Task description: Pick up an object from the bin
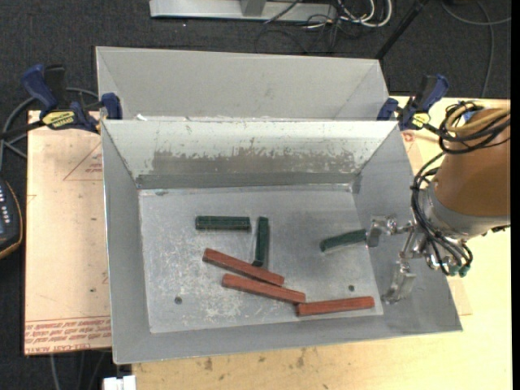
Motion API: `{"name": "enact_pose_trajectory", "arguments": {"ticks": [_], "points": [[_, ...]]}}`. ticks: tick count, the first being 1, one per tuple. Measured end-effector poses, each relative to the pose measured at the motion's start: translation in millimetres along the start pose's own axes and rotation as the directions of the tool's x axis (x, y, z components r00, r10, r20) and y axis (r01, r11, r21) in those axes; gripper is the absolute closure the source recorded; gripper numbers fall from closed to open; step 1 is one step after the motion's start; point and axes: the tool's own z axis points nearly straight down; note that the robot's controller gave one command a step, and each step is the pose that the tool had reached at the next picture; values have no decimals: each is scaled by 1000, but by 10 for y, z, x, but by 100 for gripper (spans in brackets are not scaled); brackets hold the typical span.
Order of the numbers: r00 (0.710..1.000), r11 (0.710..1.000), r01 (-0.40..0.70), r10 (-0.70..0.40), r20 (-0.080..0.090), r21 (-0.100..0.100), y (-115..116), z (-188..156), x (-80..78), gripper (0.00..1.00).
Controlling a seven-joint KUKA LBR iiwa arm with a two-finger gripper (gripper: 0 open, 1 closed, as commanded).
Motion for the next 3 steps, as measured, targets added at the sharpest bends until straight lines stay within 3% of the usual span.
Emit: {"name": "enact_pose_trajectory", "arguments": {"ticks": [1, 2, 3], "points": [[999, 999, -36, 36, 16, 0, 425, 1249, 2, 0], [999, 999, -37, 37, 8, 1, 410, 1228, 22, 100], [993, 993, 119, -119, 10, 3, 623, 1239, -70, 100]]}}
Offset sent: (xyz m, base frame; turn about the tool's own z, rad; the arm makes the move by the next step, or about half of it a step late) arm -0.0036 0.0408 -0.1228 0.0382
